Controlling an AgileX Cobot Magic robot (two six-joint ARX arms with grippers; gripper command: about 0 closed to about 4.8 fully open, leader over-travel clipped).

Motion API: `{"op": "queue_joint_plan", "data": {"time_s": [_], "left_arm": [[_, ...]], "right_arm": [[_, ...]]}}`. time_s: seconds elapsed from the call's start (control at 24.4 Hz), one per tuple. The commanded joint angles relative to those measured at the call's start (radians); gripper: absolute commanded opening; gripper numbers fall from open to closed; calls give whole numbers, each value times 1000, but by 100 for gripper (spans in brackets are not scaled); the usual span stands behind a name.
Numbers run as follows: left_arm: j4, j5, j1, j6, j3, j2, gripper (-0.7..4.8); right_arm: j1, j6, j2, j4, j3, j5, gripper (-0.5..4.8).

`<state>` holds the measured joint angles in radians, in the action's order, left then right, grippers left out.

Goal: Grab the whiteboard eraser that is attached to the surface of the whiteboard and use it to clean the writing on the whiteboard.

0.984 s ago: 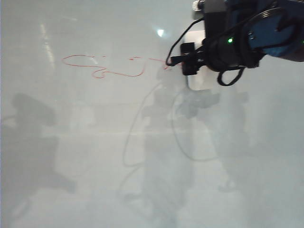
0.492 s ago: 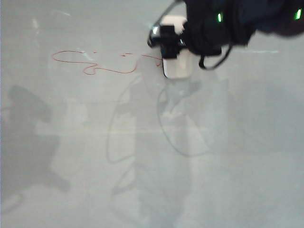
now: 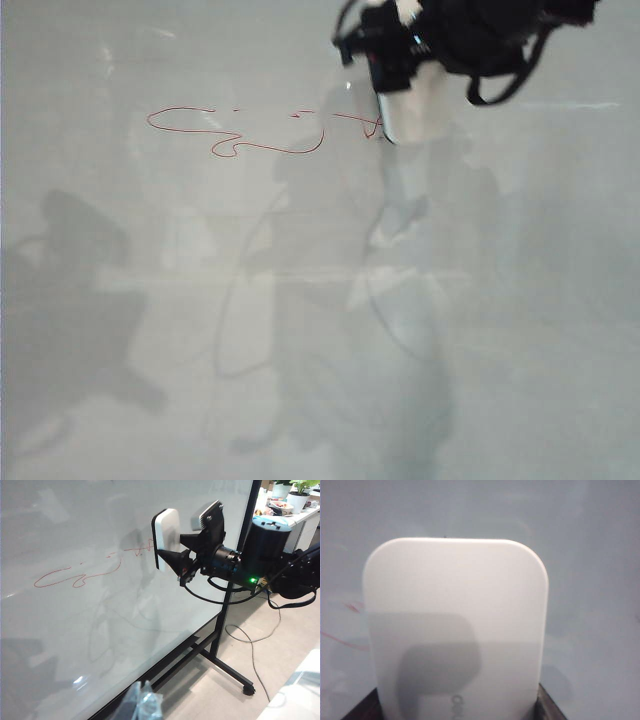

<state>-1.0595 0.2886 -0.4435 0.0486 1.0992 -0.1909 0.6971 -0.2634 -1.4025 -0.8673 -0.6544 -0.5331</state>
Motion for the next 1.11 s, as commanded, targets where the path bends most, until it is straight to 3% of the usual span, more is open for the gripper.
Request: {"op": "queue_joint_plan", "data": {"time_s": [0.04,0.37,0.78,1.11], "left_arm": [[6,4,1,0,2,-2,-5],[6,4,55,0,2,-2,-5],[6,4,74,0,2,-2,-5],[6,4,74,0,2,-2,-5]], "right_arm": [[-2,-6,3,-20,18,-63,147],[-46,-5,-20,-45,42,-35,146],[-127,-2,-147,-224,39,126,143],[-164,1,-173,-262,39,117,143]]}}
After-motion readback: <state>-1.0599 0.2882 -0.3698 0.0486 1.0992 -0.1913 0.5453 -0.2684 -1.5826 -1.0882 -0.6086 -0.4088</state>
